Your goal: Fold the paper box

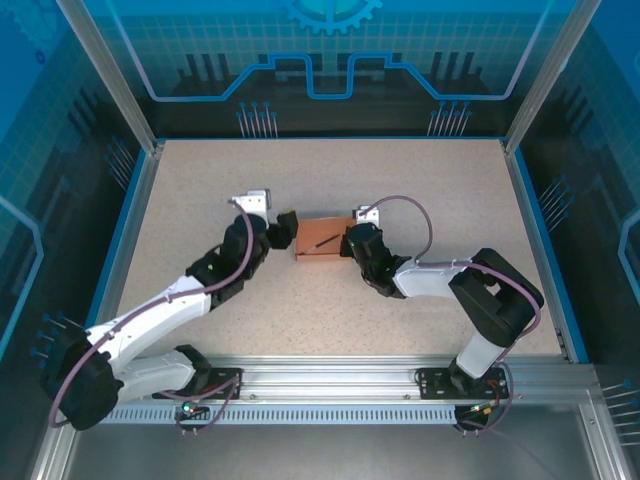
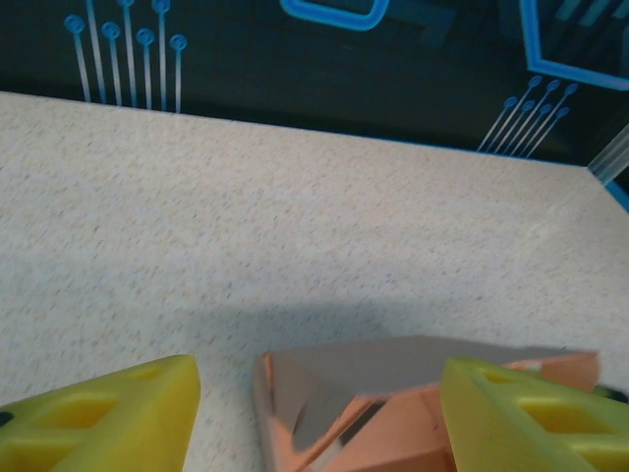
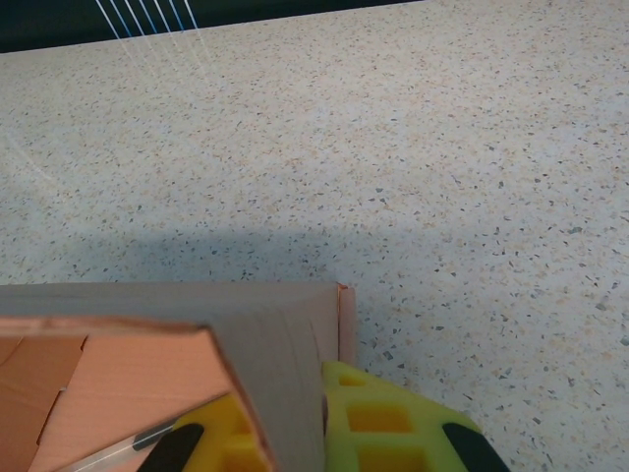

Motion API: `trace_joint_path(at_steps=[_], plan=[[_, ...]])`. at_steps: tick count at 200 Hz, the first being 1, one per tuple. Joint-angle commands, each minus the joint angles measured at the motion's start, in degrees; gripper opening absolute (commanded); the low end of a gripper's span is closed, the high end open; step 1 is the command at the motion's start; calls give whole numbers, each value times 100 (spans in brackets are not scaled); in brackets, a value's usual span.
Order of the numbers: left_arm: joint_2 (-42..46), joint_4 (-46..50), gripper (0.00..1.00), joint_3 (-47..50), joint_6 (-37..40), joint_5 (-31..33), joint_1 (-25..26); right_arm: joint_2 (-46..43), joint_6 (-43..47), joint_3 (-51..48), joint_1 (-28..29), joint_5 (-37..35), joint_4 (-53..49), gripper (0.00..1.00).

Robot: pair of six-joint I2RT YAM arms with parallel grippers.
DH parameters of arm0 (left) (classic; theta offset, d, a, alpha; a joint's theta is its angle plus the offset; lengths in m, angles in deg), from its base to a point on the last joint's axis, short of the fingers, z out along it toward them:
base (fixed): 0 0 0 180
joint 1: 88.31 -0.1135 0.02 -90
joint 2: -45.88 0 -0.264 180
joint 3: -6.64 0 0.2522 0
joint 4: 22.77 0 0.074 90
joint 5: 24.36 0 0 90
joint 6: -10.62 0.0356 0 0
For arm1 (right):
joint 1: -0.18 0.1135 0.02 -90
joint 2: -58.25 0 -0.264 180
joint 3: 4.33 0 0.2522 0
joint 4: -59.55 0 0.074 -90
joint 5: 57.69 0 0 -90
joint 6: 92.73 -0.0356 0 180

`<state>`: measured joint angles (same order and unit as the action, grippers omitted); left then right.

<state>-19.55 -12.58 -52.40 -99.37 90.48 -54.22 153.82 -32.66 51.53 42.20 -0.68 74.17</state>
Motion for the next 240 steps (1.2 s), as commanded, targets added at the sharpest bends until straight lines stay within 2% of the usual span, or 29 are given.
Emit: trace_joint_path(at_steps=[1,46,67,92,135,240], plan=[[-523,832,65,-787,218,-1275,-297,110,31,88,98,-49,-364,2],[-2076,1480,63,-2325,125,-2691,-588,137,40,140,130,-83,-402,2],[-2743,1806,62,-2977,45,-3141,-599,107,48,131,135,-110,-412,2],[-3173,1965,61,-3319,-13,-3498,-599,102,56,125,140,-140,-430,2],[-3371,1773,60,-3188,-176,-4048,-590,126,49,147,144,-148,-457,3],[-3353,1385,58,-2464,-396,-4108,-575,158,38,151,201,-218,-518,8]])
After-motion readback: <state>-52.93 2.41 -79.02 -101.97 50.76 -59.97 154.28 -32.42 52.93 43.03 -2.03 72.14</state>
